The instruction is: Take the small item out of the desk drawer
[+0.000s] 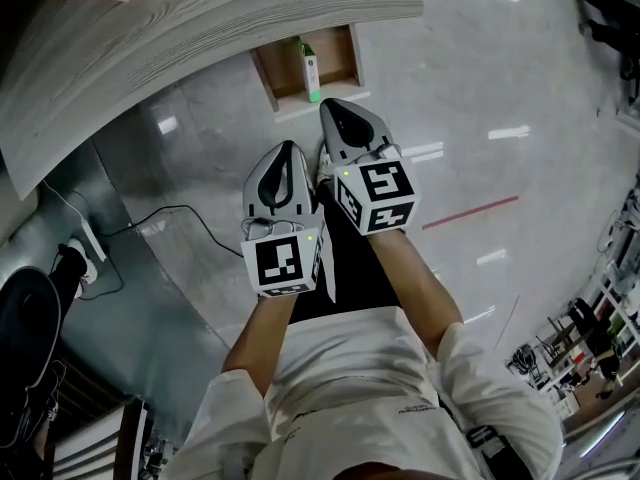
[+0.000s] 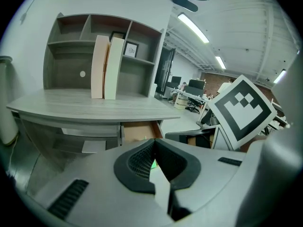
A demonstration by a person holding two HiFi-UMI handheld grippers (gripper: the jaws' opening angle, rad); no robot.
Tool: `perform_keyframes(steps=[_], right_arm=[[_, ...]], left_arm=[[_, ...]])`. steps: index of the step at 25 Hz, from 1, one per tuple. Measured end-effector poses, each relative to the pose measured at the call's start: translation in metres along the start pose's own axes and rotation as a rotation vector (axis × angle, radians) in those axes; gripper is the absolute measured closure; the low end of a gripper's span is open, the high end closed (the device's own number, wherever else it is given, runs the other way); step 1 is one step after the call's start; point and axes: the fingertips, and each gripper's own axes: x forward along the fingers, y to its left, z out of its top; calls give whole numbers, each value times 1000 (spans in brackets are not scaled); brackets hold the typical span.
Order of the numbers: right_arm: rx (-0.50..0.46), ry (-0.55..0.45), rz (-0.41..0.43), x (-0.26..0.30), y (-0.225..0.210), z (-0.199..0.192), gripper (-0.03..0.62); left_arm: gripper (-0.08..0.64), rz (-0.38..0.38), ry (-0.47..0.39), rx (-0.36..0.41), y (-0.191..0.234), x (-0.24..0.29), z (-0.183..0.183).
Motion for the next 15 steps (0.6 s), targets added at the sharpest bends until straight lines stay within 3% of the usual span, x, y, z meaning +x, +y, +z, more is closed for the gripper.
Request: perform_keyframes(steps=[15], right_arm=[[-2, 67, -6, 37, -14, -22, 557]], left_arm=[[545, 10, 23, -20, 11, 14, -11]])
